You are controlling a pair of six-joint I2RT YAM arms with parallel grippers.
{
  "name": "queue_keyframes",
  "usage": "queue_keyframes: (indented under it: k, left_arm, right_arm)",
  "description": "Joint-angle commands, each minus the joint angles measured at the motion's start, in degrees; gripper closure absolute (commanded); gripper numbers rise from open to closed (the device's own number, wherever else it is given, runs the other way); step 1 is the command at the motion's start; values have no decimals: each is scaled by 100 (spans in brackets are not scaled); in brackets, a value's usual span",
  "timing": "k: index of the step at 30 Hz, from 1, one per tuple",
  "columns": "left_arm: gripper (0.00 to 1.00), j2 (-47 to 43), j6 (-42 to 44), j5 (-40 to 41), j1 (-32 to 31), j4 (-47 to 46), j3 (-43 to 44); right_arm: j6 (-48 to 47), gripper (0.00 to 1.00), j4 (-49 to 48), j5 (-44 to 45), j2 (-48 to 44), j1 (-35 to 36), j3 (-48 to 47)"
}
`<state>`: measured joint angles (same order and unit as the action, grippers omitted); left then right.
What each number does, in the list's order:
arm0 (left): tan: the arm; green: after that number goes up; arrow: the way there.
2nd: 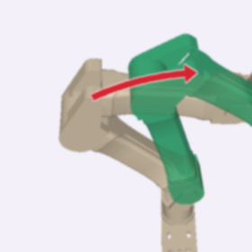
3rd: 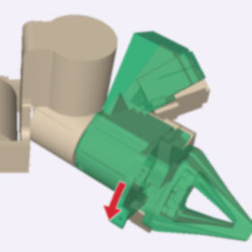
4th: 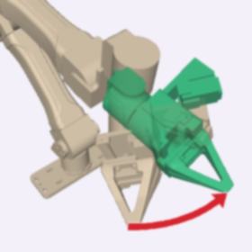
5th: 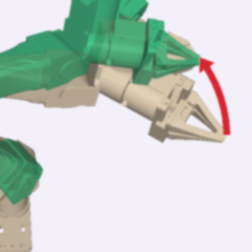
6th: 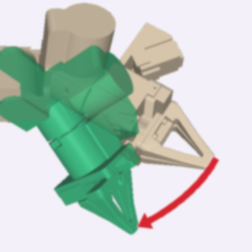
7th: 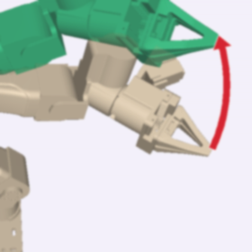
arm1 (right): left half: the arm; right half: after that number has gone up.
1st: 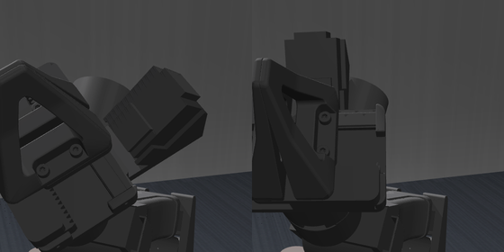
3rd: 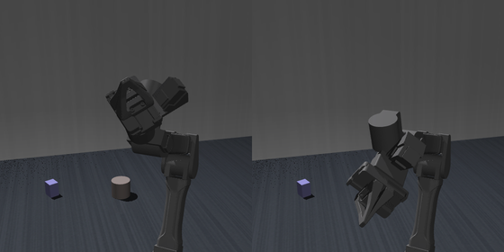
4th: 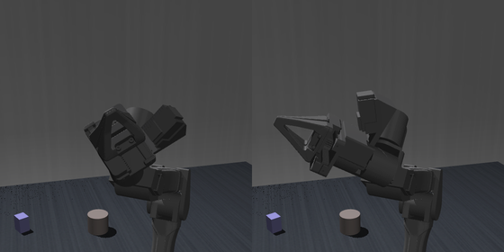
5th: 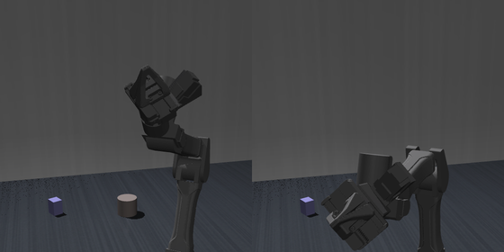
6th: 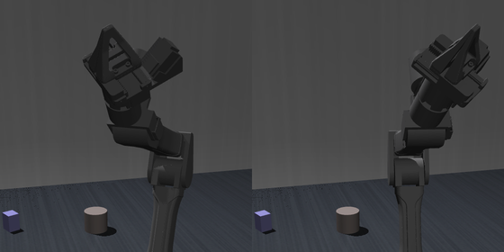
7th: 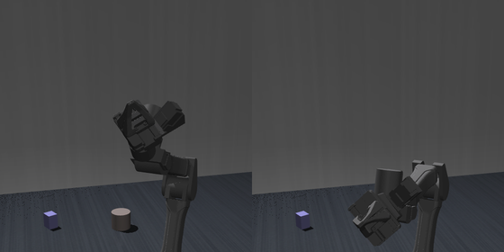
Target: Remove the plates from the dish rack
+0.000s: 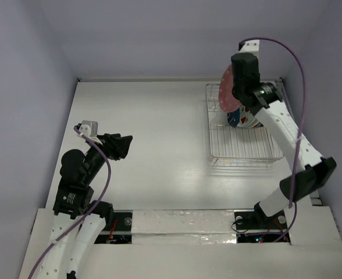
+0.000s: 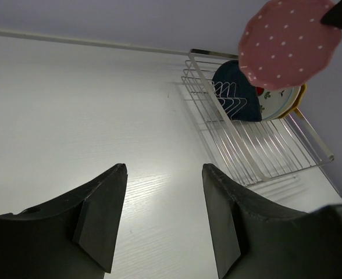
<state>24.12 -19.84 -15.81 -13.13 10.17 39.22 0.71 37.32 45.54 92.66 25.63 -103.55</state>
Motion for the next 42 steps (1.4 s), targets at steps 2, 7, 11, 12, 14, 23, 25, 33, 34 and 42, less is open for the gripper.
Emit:
queue_keyframes:
  k: [2, 7, 11, 12, 14, 23, 25, 33, 34, 42]
  left_arm:
    - [48, -65, -29, 96, -32, -121, 6]
    - [47, -65, -29, 148, -32, -103, 24]
    - [47, -21, -38, 263, -32, -51, 50]
    - [47, -13, -38, 272, -32, -51, 50]
    - [47, -4, -29, 298, -32, -33, 68]
    - [47, 14, -12, 579, -32, 107, 156]
    - [47, 5, -12, 597, -32, 108, 156]
    - [47, 14, -12, 571, -32, 99, 147]
    - [47, 14, -12, 579, -32, 99, 147]
    - [47, 14, -20, 571, -32, 99, 138]
  right_arm:
    - [622, 100, -1226, -580, -1064, 74, 405]
    - [1659, 100, -2181, -2195, -1251, 74, 1011]
    - [2380, 100, -3124, -3480, -857, 590, 1329]
    - [2590, 100, -3213, -3560, -681, 714, 1172]
    - [2767, 100, -3459, -3674, -119, 926, 952]
    - [3708, 100, -3223, -3974, 2561, 1594, -1728]
    - [3927, 100, -3074, -4000, 3195, 1752, -2132]
    - [4770, 100, -2906, -3912, 4681, 2007, -3495]
    - [4867, 100, -2915, -3921, 4882, 2008, -3540]
    - [5360, 100, -2967, -4026, 5280, 2008, -3436]
